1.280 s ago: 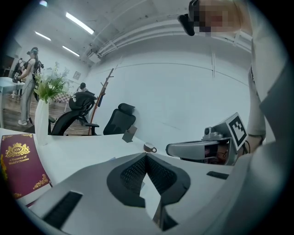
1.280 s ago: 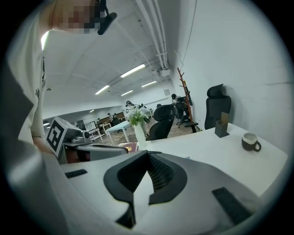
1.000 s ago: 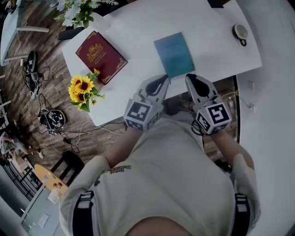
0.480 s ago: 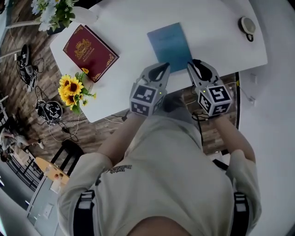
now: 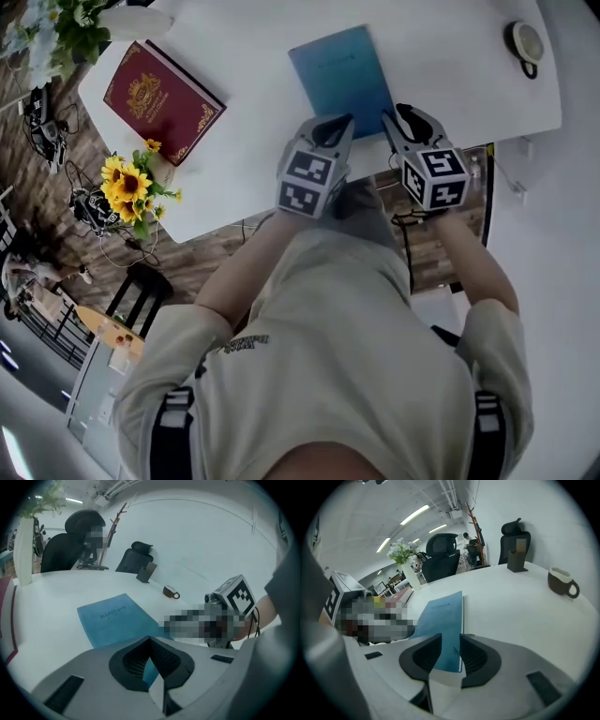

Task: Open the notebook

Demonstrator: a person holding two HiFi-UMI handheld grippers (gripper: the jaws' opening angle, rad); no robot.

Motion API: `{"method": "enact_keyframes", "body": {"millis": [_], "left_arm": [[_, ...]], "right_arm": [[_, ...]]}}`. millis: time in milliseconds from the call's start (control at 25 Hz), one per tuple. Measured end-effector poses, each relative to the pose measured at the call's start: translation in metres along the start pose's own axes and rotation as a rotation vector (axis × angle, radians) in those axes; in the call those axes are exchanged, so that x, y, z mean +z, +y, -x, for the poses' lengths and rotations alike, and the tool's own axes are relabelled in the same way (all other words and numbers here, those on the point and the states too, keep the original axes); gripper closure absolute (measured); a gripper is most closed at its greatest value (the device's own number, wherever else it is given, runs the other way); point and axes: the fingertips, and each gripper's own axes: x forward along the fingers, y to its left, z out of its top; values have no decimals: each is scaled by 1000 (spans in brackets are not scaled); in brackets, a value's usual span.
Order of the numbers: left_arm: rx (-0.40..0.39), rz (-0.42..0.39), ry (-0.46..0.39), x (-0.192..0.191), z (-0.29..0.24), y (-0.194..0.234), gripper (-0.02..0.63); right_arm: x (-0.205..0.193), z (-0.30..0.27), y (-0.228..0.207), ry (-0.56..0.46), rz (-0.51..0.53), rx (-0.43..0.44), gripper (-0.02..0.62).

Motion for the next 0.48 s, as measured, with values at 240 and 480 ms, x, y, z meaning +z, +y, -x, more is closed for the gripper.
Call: {"method": "enact_keyframes", "body": {"millis": [240,480], "left_arm": [[-8,-1,115,-28,-18,2,594],[-5,-4,146,-36,-25,4,594]], "right_arm": [[-20,-18,-1,58,-81,55,422],[-21,-14,-6,35,-105,38,505]]}}
